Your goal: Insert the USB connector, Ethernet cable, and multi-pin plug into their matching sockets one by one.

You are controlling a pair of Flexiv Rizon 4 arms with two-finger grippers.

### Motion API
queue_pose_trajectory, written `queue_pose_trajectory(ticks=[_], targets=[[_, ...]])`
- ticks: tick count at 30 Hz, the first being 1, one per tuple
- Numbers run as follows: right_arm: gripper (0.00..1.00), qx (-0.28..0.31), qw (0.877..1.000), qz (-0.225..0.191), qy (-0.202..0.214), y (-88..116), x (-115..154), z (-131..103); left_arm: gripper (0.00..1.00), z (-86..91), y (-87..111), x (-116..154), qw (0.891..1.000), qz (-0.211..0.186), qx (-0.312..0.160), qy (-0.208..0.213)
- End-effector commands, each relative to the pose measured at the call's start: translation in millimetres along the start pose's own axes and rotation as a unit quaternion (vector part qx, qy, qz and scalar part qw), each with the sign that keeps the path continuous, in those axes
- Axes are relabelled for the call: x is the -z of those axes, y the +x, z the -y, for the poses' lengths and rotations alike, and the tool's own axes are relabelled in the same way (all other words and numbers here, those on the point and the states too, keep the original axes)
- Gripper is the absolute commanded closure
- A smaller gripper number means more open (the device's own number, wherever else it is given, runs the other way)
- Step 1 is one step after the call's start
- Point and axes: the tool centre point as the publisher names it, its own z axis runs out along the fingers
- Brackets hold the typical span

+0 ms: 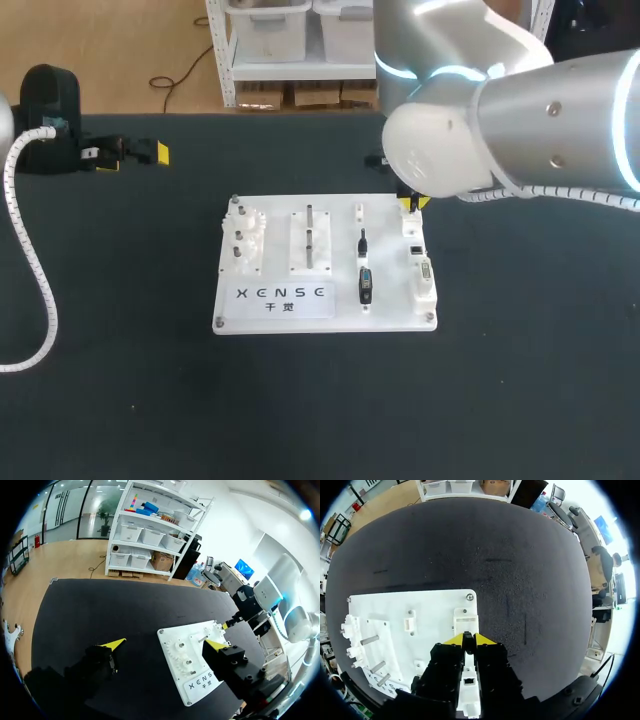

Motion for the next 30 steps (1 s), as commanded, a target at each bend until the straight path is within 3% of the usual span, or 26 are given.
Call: queue_pose_trajectory(ticks=[1, 2, 14, 24, 30], targets=[[0.58, 0.005, 1.000, 0.003, 0.003, 5, -18, 0, 0.00, 0.0, 0.0, 0, 1.000, 0.000, 0.000, 0.000], [0.00, 0.005, 1.000, 0.004, 0.003, 5, -16, -1, 0.00, 0.0, 0.0, 0, 1.000, 0.000, 0.000, 0.000], [0.00, 0.025, 0.998, 0.048, -0.028, 15, 29, -12, 0.00, 0.0, 0.0, 0, 1.000, 0.000, 0.000, 0.000], [0.00, 0.048, 0.996, 0.039, -0.059, 52, 51, -40, 0.00, 0.0, 0.0, 0, 1.000, 0.000, 0.000, 0.000], [0.00, 0.069, 0.996, 0.027, -0.059, 71, 42, -58, 0.00, 0.0, 0.0, 0, 1.000, 0.000, 0.000, 0.000]])
